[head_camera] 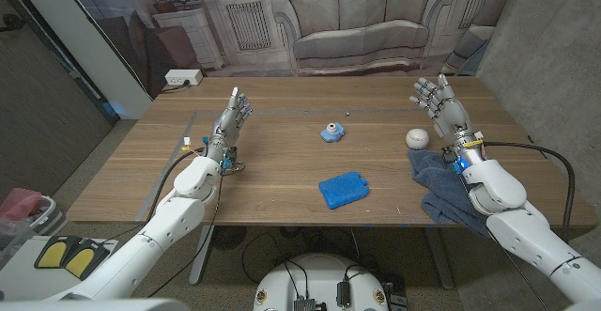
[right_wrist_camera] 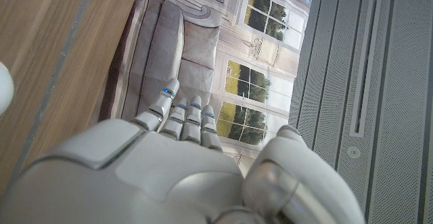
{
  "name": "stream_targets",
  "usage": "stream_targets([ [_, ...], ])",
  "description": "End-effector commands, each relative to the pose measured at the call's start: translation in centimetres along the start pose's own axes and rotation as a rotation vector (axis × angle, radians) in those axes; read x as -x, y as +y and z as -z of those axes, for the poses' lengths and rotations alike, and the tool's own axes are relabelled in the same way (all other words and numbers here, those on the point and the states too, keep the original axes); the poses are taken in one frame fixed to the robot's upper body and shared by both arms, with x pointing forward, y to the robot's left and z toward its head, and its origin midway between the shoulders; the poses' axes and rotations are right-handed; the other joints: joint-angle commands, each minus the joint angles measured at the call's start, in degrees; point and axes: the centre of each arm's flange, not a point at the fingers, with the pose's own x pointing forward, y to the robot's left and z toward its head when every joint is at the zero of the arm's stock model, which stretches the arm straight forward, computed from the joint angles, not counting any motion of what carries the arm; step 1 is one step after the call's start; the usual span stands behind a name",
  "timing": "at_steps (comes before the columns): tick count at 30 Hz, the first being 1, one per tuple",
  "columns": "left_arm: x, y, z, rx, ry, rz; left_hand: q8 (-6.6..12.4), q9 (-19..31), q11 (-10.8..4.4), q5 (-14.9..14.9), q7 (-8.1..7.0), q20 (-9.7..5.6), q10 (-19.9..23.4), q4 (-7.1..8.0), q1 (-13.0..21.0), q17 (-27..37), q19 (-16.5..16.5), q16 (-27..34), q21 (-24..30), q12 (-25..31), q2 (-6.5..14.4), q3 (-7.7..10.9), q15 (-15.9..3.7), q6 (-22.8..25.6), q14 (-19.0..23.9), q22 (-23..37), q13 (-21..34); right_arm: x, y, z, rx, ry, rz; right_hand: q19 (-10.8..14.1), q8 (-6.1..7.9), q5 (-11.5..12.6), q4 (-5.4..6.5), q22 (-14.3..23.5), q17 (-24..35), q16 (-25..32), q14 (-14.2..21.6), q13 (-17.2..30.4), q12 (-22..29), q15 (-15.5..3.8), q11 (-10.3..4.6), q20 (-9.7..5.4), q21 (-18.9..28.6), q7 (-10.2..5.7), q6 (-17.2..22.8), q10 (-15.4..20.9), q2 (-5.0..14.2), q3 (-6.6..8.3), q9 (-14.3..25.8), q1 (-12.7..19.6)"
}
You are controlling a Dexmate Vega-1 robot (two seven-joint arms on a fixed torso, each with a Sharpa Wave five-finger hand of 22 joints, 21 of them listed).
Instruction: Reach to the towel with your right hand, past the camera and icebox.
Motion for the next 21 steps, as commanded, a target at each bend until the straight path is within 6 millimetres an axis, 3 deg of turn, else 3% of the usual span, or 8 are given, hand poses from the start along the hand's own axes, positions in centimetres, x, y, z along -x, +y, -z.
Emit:
stream_targets([
  [1,-0.5,-0.4,-0.1,-0.007,0.005,0.009,0.13,0.1,-0.30,0.0,0.02,-2.52,0.3,-0.02,0.3,0.1,0.4,0.3,0.4,0.2,0.1,-0.30,0.03,0.4,0.2,0.1,0.3,2.0,-0.8,-0.6,0.015,-0.020,0.025,0.6,0.44,-0.2,-0.21,0.3,0.0,0.2,0.4,0.1,0.6,0.09,0.12,-1.55,-0.3,0.01,0.6,0.5,0.05,-0.10,0.3,0.1],
  [21,-1.0,-0.4,-0.3,0.011,-0.003,0.014,0.08,0.1,-0.19,-0.1,0.03,-2.52,0.4,-0.01,0.4,0.1,0.4,0.3,0.3,0.2,0.2,-0.37,0.01,0.4,0.2,0.1,0.3,3.7,-2.0,-1.3,0.034,-0.031,0.075,0.9,0.47,-0.2,-0.29,0.3,0.0,0.1,0.5,0.1,0.6,-0.08,-0.05,-1.60,-0.8,-0.12,0.9,0.6,0.07,-0.25,0.3,0.0],
])
